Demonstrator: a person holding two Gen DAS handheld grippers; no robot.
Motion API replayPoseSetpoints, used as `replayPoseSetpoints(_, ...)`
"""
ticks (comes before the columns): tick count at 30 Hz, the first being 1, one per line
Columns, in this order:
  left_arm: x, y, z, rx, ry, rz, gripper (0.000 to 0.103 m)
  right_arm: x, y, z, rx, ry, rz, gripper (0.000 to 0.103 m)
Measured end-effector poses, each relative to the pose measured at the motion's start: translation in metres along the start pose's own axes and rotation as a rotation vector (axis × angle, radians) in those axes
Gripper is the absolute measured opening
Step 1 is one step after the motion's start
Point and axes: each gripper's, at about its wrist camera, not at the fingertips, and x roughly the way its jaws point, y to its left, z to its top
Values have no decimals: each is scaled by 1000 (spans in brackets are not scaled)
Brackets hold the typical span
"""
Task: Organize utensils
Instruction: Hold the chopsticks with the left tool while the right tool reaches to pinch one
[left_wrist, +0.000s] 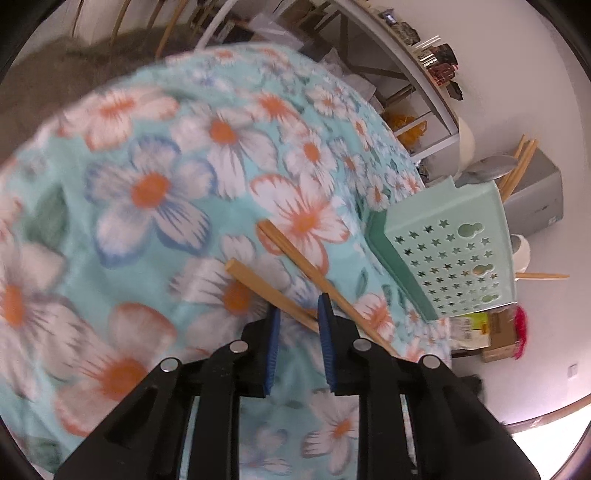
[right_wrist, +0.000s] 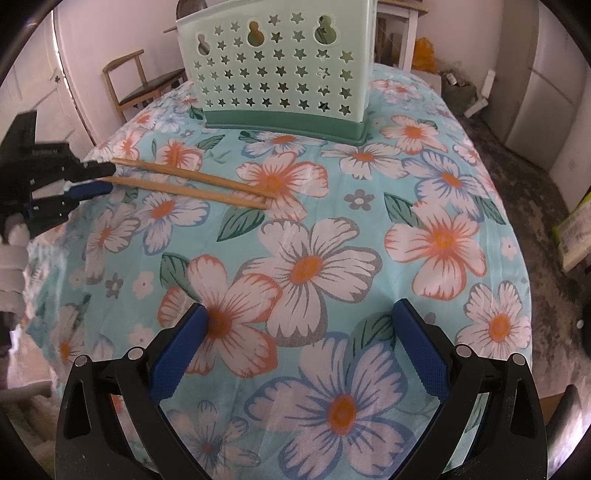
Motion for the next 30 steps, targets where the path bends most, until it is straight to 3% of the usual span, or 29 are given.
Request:
replayPoseSetpoints(10,-2,7,6,45,8,-7,20,-19,-32,39,234,-36,314,77)
replayPoseSetpoints(18,-9,16,10,68,33,-38,20,14,-50,58,506,75,577,60)
replayPoseSetpoints(24,-14,25,13,75,39,-52,20,54,-50,58,650,214,647,52)
replayPoseSetpoints(30,-13,30,15,78,53,-74,20,76,-44,82,714,225,639,48)
